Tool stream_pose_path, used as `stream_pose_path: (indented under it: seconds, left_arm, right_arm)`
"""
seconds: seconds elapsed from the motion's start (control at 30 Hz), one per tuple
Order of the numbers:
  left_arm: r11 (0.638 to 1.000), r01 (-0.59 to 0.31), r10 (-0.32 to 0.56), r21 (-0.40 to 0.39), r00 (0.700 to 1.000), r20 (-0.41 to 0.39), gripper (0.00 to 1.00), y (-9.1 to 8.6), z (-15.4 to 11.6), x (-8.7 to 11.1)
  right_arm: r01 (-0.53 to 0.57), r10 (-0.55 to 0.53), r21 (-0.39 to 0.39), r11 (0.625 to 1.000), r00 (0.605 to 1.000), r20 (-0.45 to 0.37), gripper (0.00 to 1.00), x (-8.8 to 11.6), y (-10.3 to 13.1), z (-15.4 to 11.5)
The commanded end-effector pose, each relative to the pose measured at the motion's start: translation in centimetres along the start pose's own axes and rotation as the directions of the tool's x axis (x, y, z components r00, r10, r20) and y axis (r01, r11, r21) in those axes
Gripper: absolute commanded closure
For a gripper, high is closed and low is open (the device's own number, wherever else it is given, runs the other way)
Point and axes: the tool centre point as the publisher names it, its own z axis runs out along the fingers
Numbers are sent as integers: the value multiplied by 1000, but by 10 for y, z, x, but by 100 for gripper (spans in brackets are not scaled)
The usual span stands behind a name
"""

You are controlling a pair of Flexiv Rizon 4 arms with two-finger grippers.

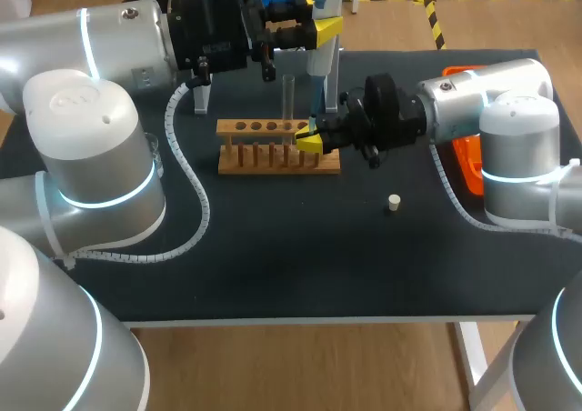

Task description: Invert the test tube, pick up the pipette, mount the tip to pipette, aspirate from beaker and dispense into the tube, eject the tip, return the pipette, and cap with the stopper.

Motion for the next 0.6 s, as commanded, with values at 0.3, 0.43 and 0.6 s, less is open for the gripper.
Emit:
stream_pose_path:
  seconds: [0.3,0.43,0.6]
  left_arm:
    - [1000,0,0,-1,1000,-3,100,-1,0,-1]
    - [1000,0,0,-1,1000,-3,100,-1,0,-1]
    - [1000,0,0,-1,1000,-3,100,-1,0,-1]
  right_arm:
    - [7,-7,-9,1000,1000,8,100,3,2,-2]
    - [9,-9,-11,1000,1000,9,100,4,3,-2]
    - [14,-14,-13,1000,1000,7,100,4,4,-1]
